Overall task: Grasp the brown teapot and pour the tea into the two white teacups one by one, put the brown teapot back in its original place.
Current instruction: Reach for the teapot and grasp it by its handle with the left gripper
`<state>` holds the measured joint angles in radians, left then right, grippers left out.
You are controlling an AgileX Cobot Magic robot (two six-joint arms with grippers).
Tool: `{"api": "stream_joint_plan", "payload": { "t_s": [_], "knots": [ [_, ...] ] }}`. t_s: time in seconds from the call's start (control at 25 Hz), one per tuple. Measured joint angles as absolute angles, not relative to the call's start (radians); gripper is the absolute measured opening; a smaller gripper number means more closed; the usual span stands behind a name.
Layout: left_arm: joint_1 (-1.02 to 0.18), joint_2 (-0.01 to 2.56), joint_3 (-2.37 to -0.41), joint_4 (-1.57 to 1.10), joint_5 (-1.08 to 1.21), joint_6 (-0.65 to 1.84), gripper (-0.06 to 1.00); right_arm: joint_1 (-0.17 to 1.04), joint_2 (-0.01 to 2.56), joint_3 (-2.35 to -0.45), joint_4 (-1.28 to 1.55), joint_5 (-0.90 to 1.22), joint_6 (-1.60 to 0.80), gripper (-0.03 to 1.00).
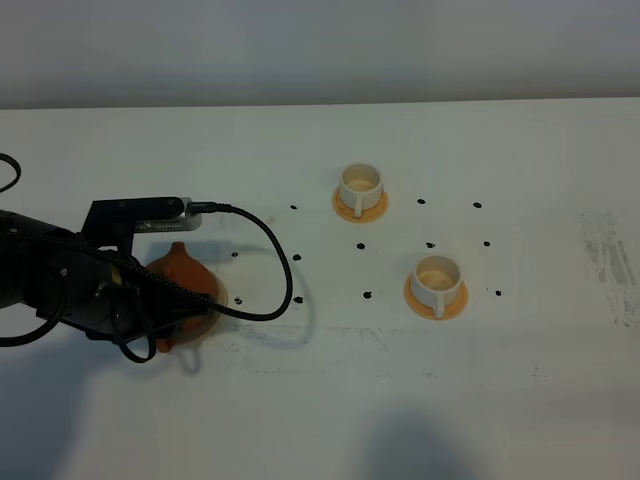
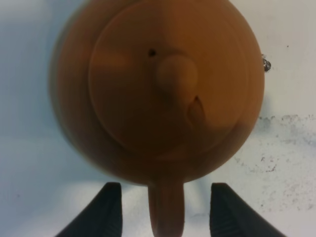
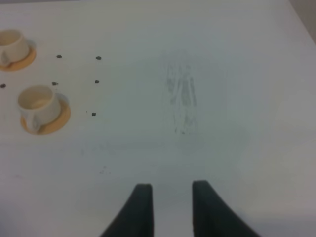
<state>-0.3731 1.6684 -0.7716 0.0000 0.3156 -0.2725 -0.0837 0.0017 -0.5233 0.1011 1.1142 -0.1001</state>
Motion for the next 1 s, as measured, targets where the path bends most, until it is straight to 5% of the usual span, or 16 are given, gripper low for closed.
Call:
{"api": "stream_joint_plan", "payload": {
  "t_s": [0.28, 0.56, 1.0],
  "knots": [
    [-0.373, 1.668, -0.772, 0.000, 0.321, -0.271, 0.32, -0.084, 0.002, -0.523, 0.101, 1.114, -0.100, 0.22],
    [-0.373, 1.668, -0.772, 0.000, 0.336, -0.271, 0.09, -0.084, 0.002, -0.523, 0.101, 1.114, -0.100, 0.22],
    [-0.373, 1.668, -0.772, 0.000, 0.339, -0.215, 0.09, -0.084, 0.002, -0.523, 0.101, 1.114, -0.100, 0.22]
  ]
}}
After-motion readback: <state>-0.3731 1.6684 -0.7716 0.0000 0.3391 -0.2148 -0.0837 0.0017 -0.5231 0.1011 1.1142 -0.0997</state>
